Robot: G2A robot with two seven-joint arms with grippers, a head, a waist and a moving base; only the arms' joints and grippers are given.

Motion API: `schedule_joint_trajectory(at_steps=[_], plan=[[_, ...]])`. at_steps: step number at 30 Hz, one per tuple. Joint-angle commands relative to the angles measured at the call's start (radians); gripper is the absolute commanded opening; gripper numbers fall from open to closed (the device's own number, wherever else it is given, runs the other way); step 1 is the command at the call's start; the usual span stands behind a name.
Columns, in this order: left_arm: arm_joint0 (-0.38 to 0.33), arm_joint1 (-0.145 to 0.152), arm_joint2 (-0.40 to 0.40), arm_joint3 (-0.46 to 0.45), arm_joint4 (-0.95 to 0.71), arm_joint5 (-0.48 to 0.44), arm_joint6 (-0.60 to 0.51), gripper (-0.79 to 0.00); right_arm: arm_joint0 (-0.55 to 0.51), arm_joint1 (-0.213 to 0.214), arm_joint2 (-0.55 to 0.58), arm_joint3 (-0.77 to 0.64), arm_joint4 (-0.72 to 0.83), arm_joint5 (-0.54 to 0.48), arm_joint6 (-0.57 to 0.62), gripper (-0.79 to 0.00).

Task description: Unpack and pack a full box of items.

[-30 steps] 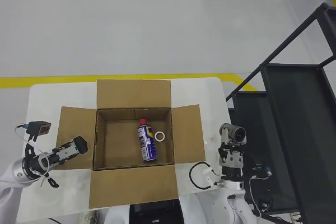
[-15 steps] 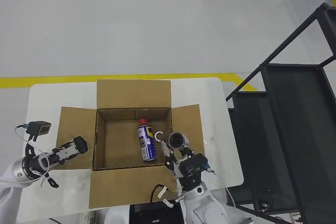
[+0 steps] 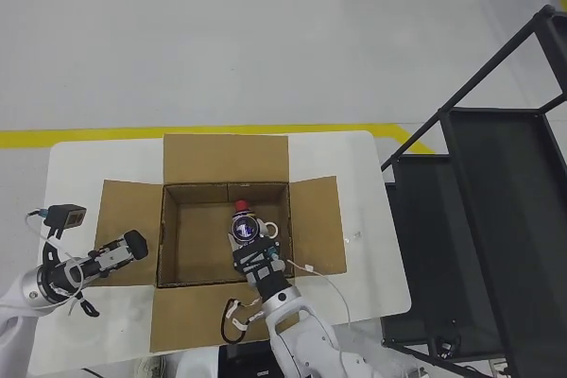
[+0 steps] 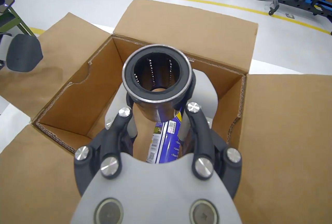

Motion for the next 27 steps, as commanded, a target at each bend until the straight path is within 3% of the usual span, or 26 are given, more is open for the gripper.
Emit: schedule_joint_trajectory(at_steps=[1,17,27], plan=[[0.000,0.000,0.000,0.000,0.000,0.000,0.000,0.000,-0.001,0.000,0.001,-0.001,0.000,-0.003,-0.001,-0.785],[0.000,0.000,0.000,0.000,0.000,0.000,0.000,0.000,0.022,-0.002,0.008,0.016,0.004,-0.016,0.016,-0.785],[0.000,0.000,0.000,0.000,0.000,0.000,0.000,0.000,0.311,-0.077,-0.112,0.271,0.069,-0.092,0.180,-0.785]])
